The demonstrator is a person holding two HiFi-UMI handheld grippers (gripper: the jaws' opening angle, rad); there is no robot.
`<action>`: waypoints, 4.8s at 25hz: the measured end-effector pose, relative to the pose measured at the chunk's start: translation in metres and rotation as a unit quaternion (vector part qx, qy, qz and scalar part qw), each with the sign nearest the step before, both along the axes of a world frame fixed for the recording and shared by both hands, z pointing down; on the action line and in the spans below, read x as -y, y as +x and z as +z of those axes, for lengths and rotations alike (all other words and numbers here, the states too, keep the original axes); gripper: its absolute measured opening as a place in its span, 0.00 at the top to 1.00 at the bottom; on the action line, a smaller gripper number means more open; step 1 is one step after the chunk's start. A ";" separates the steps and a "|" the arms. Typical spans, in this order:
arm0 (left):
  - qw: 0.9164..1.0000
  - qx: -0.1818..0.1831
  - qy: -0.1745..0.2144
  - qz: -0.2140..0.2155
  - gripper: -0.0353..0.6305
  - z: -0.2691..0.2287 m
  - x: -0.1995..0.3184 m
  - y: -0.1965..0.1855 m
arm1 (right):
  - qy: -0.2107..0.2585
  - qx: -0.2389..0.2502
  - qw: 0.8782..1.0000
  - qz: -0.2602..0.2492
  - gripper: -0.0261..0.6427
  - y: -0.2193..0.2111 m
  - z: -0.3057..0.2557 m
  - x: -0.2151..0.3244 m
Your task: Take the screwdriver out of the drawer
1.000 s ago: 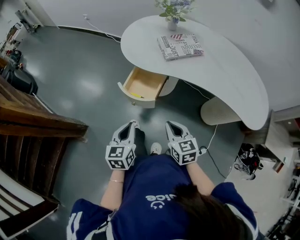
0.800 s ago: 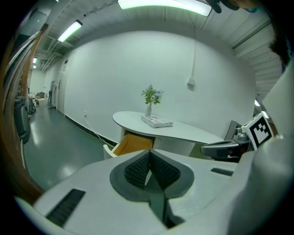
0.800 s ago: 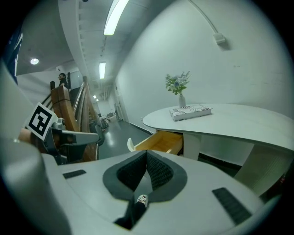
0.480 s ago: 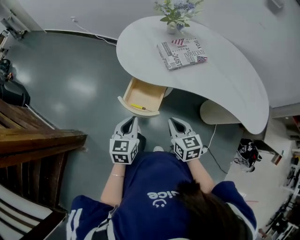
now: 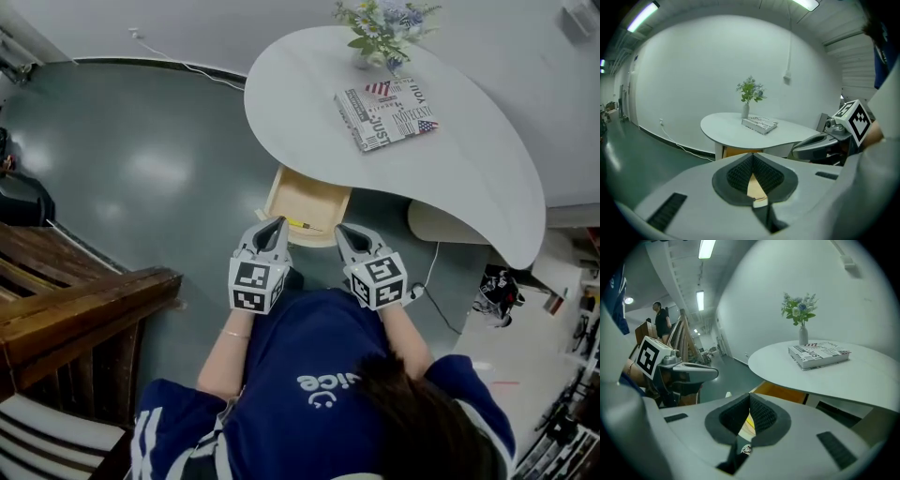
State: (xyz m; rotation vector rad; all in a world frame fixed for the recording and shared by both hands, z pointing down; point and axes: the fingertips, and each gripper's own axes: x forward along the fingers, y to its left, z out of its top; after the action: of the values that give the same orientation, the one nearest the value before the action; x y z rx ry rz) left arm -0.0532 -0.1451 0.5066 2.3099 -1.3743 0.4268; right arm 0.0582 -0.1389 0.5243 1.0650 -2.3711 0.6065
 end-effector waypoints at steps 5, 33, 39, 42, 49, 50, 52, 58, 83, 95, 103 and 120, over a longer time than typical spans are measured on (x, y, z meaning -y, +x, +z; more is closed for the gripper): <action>1.000 -0.009 -0.010 0.024 0.94 0.007 0.021 -0.017 | -0.022 -0.016 0.999 -0.023 0.95 -0.030 0.011 0.017; 0.990 0.010 -0.078 -0.120 0.94 0.031 0.034 -0.069 | -0.141 -0.148 0.932 -0.299 0.79 -0.071 0.119 0.050; 0.979 0.017 -0.100 -0.179 0.94 0.041 0.021 -0.091 | -0.170 -0.173 0.905 -0.351 0.76 -0.077 0.155 0.048; 0.973 0.027 -0.116 -0.197 0.94 0.046 0.007 -0.100 | -0.184 -0.186 0.887 -0.380 0.76 -0.082 0.173 0.039; 0.957 0.032 -0.137 -0.252 0.94 0.052 -0.009 -0.117 | -0.198 -0.219 0.853 -0.431 0.75 -0.088 0.206 0.039; 0.956 0.033 -0.140 -0.257 0.94 0.053 -0.011 -0.118 | -0.198 -0.222 0.850 -0.434 0.75 -0.089 0.211 0.039; 0.953 0.033 -0.143 -0.263 0.94 0.055 -0.015 -0.117 | -0.196 -0.224 0.847 -0.440 0.75 -0.090 0.220 0.039; 0.951 0.039 -0.152 -0.265 0.94 0.060 -0.026 -0.108 | -0.199 -0.225 0.837 -0.458 0.75 -0.099 0.236 0.032; 0.929 0.031 -0.216 -0.300 0.94 0.102 -0.084 -0.095 | -0.234 -0.281 0.791 -0.490 0.72 -0.091 0.310 0.026; 0.926 0.035 -0.226 -0.299 0.94 0.109 -0.091 -0.094 | -0.212 -0.298 0.795 -0.485 0.79 -0.097 0.318 0.026; 0.927 0.038 -0.227 -0.295 0.94 0.109 -0.092 -0.090 | -0.219 -0.303 0.800 -0.469 0.85 -0.094 0.318 0.032; 0.947 0.035 -0.185 -0.262 0.94 0.091 -0.068 -0.088 | -0.212 -0.260 0.850 -0.406 0.85 -0.093 0.269 0.045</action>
State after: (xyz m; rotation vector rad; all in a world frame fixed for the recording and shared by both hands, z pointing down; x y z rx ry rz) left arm -0.1415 -0.0772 0.5972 1.5695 -1.7001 0.5400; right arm -0.0343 -0.1840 0.7929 -0.0296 -1.8215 0.4059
